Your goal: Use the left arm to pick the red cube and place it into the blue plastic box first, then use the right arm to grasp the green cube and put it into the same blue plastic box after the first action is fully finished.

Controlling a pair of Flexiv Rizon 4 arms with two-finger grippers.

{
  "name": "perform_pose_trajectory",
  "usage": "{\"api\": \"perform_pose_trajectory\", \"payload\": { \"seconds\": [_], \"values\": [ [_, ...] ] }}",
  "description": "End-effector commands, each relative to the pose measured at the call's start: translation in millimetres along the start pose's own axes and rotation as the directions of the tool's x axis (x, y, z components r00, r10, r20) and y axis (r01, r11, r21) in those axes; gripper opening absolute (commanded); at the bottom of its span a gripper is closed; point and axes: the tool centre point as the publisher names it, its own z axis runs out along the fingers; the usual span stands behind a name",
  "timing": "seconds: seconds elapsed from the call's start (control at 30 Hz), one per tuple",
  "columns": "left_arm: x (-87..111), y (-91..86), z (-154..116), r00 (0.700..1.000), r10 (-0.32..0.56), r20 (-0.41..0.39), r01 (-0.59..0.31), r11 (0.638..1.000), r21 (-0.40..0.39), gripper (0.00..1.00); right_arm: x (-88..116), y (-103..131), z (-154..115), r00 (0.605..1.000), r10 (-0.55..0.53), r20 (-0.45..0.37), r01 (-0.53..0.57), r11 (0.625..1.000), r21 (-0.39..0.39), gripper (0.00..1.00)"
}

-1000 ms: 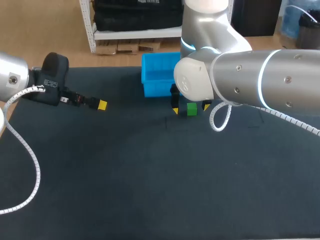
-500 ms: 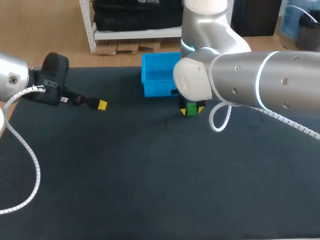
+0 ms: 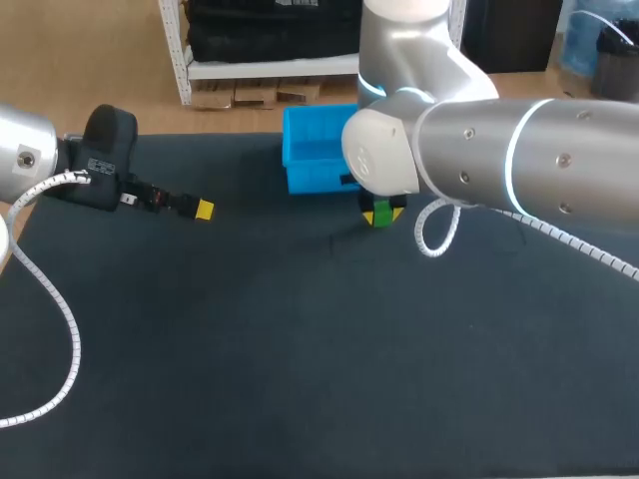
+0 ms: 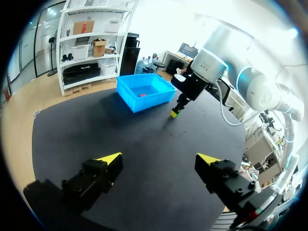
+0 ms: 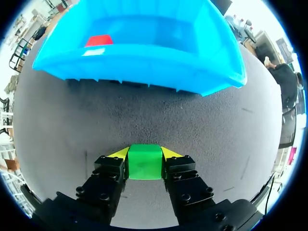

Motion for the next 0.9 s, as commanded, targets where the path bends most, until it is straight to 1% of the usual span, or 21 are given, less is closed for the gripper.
{"api": "perform_pose_trajectory", "payload": {
  "seconds": [0.03,0.27,0.57,0.7,0.9],
  "values": [
    [1.5,1.0,0,1.0,0.002,0.007,-0.002,1.0,0.004,1.0,2,-1,-12,1.0,-0.001,0.022,0.001,1.0,0.001,0.0],
    [1.5,1.0,0,1.0,0.002,0.007,-0.002,1.0,0.004,1.0,-3,-3,-41,0.997,-0.01,0.079,0.008,1.0,0.019,0.0],
    [1.5,1.0,0,1.0,0.002,0.007,-0.002,1.0,0.004,1.0,-15,-5,-84,0.985,-0.04,0.17,0.029,0.997,0.066,0.0],
    [1.5,1.0,0,1.0,0.002,0.007,-0.002,1.0,0.004,1.0,-20,-6,-95,0.979,-0.05,0.196,0.036,0.997,0.074,0.0],
    [1.5,1.0,0,1.0,0.002,0.007,-0.002,1.0,0.004,1.0,-24,-3,-100,0.974,-0.06,0.218,0.044,0.996,0.077,0.0]
  ]
}}
